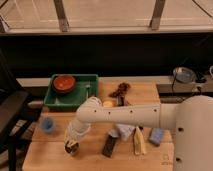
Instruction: Stack cups into tray
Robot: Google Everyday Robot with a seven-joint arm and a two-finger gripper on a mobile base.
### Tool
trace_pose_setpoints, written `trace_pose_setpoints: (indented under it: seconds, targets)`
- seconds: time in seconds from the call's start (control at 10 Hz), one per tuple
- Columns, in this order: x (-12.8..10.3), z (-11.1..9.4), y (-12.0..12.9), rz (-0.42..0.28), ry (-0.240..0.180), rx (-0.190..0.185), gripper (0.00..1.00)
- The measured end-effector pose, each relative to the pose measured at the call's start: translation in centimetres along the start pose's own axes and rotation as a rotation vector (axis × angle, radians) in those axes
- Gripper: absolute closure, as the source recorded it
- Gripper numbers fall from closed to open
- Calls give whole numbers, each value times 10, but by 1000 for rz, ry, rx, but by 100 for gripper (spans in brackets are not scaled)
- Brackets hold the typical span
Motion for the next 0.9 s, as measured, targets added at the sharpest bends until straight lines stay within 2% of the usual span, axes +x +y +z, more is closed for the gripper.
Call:
trace_pose_setpoints:
  seconds: [0.1,0.2,0.5,0.7,0.9]
  targets:
    - [-4,-7,-2,0,5,7,97]
    - [-8,-15,-5,-4,12,14,100]
    - [-36,-59,-32,-66,37,42,100]
    - [-50,-92,-65,-118,46,82,100]
    - [-58,-108,-110,-177,48,104,100]
